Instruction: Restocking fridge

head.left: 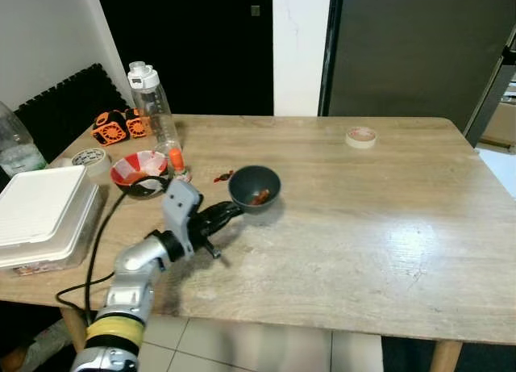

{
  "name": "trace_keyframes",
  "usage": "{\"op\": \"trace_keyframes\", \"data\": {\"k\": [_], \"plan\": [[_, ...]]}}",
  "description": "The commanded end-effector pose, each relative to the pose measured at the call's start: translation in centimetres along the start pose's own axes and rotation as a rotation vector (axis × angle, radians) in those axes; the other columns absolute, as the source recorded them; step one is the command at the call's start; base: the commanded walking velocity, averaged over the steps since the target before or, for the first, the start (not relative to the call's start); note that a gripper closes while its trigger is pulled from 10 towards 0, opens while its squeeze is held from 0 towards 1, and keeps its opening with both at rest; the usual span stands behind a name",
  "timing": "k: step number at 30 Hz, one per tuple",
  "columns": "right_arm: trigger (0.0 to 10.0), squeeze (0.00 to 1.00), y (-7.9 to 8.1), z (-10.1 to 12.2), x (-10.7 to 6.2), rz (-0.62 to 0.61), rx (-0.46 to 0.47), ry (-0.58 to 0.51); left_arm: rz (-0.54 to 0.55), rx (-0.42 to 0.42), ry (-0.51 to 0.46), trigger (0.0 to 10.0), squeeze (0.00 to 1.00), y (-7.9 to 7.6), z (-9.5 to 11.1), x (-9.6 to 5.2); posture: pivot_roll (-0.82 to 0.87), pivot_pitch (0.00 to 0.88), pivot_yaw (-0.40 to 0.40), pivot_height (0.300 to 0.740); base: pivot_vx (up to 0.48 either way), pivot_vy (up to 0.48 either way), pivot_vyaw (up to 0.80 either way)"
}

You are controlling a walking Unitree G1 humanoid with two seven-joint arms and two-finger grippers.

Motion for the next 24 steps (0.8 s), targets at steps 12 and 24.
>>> {"op": "trace_keyframes", "data": {"k": [12,24], "plan": [[10.0,0.00,0.3,-0.6,0.0,0.003,0.029,0.017,0.154,-0.013,0.117,10.0,0.00,0.1,-2.6,-0.2,-0.07,0.047,0.049,0.740,0.000,0.000,0.00],[10.0,0.00,0.3,-0.5,0.0,0.004,0.037,0.017,0.183,-0.048,0.080,10.0,0.00,0.5,-2.5,-0.5,-0.08,0.055,0.049,0.740,0.000,0.000,0.00]]}}
Point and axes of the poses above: a point about 5 cm out from each wrist's last joint towards the gripper, its own x axis pointing out of the wrist towards the gripper, its own z axis along the axis of the wrist's last joint, y = z × x, the point moved 2 cm from there along x, pointing out of the wrist towards the gripper, and after that the axes turned 8 degrees about x, right-handed, at the moved point
